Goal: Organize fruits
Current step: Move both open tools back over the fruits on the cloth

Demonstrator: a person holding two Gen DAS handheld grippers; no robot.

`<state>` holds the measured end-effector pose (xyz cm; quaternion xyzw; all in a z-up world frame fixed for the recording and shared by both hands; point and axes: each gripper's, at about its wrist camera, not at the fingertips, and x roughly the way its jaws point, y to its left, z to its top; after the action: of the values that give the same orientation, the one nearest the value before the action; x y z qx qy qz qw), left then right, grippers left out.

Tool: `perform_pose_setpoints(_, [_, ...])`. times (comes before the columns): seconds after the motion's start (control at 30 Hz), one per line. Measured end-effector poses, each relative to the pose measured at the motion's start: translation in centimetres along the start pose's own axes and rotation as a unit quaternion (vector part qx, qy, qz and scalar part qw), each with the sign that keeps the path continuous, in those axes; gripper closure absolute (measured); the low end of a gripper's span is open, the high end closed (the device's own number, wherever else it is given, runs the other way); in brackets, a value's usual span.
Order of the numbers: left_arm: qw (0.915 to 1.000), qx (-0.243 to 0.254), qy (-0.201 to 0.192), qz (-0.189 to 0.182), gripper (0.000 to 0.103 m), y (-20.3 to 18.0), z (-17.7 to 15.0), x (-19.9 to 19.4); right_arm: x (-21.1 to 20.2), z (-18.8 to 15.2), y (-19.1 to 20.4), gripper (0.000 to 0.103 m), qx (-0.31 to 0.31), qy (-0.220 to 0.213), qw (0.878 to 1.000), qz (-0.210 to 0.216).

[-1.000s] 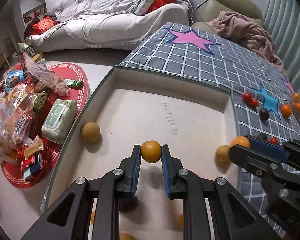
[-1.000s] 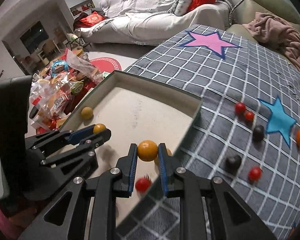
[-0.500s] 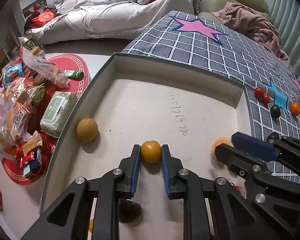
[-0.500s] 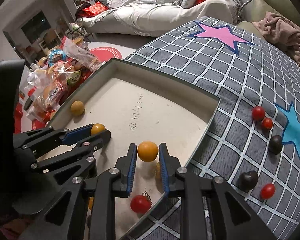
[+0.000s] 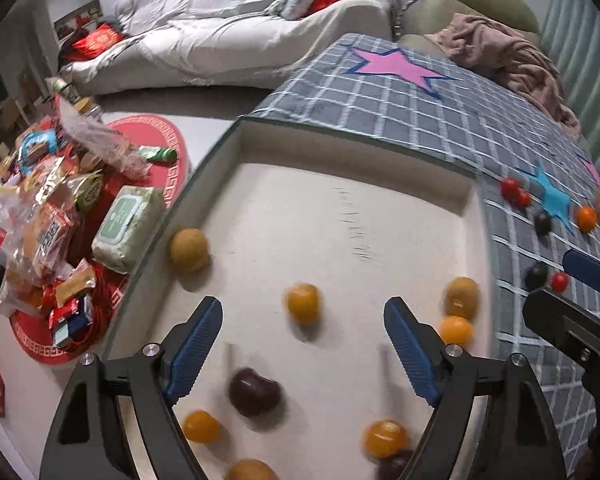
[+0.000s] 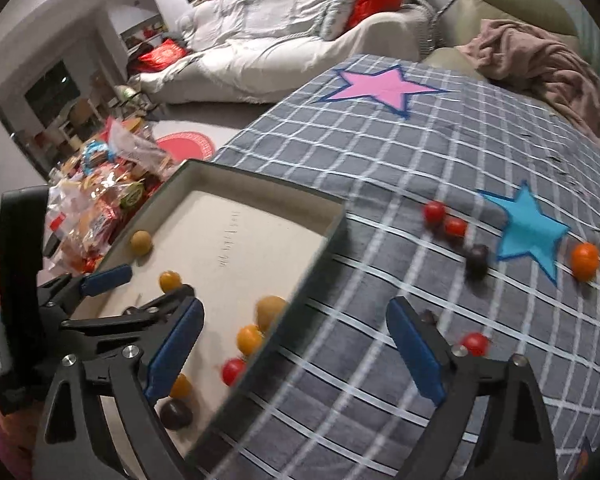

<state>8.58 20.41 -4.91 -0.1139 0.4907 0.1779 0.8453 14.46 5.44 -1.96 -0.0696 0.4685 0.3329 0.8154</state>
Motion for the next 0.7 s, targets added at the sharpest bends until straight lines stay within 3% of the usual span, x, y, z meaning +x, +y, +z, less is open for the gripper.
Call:
perform_pose_setpoints(0.43, [0.9910,0.113,-0.052,-0.050,0.019,-9.8,-1.2,-4.5,-2.3,-5.0,-9.7,0.008,0.056,0.002,0.993,-0.102])
perform_pose_setpoints(0.7, [0.9862,0.147,-0.048,-0.058,0.019,-14.1,-0.2,-3.7,-1.9,-5.8,-10.3,0.009,0.022,-0.008,0.994,-0.109])
